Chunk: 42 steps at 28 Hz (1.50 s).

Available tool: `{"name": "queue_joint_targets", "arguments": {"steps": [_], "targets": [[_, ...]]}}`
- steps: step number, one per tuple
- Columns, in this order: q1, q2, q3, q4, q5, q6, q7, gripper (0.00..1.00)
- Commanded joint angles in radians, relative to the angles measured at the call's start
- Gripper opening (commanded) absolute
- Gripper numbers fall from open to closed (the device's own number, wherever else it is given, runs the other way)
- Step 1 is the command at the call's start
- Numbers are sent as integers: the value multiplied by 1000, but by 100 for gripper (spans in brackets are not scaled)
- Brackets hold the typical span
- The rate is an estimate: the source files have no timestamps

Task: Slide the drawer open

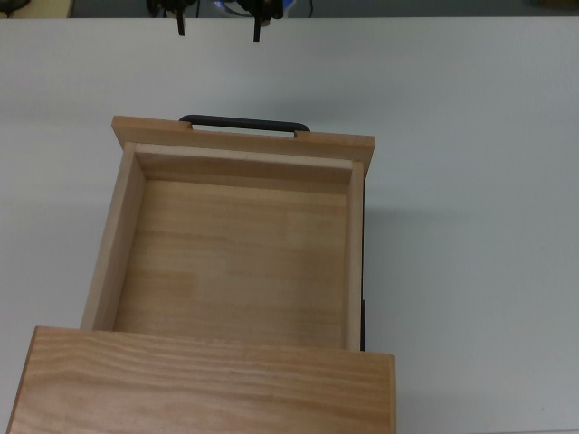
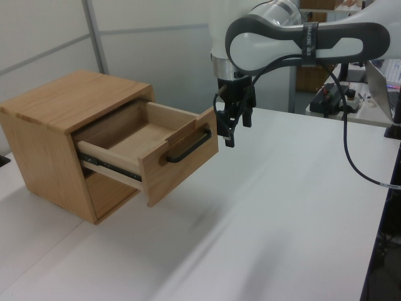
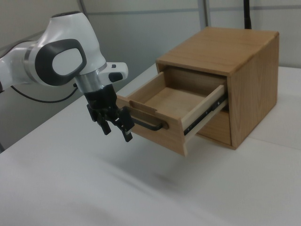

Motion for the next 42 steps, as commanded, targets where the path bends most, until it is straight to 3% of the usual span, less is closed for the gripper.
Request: {"name": "queue_joint_targets", "arguments": {"steps": [1,8,18,42], "targets": [[8,14,-2,27,-12,-27,-14,100],[8,13,-2,27,-6,-27,-9,100],[8,13,-2,27,40,-44,-6,100],[7,26,-4,49,45,-64,7,100]]}}
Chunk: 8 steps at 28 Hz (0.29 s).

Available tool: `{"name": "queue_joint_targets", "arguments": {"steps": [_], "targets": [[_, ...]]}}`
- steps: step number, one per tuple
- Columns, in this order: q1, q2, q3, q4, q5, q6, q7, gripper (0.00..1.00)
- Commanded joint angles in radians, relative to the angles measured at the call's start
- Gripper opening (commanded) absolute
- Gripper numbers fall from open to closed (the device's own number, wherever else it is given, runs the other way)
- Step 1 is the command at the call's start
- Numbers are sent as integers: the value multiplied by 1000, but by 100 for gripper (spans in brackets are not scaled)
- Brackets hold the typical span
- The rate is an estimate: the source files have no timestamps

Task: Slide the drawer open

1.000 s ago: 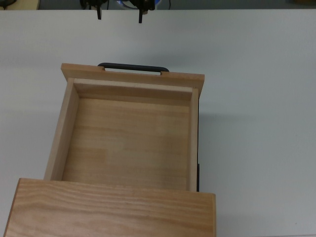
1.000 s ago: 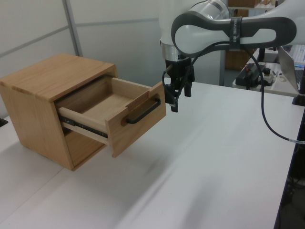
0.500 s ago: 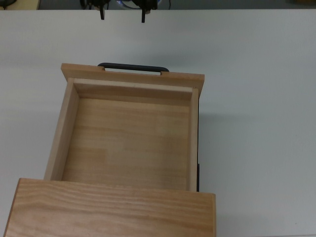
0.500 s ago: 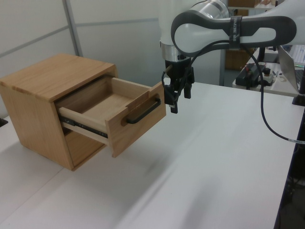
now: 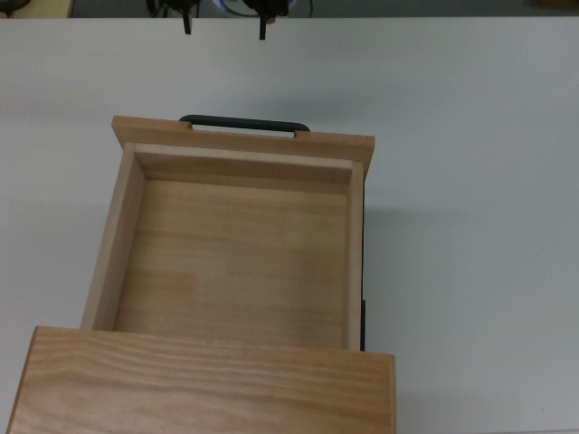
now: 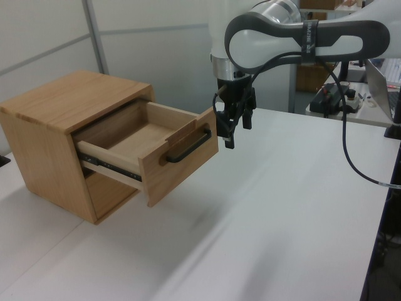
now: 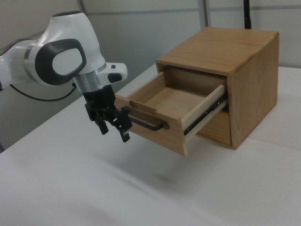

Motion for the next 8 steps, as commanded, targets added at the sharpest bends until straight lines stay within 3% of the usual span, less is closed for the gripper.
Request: {"name": "queue_joint_targets", "arguments": {"steps": [1,8], "targets": [[6,25,-4,43,18,-43,6,100],[4,31,-4,52,41,-44,6,100]]}}
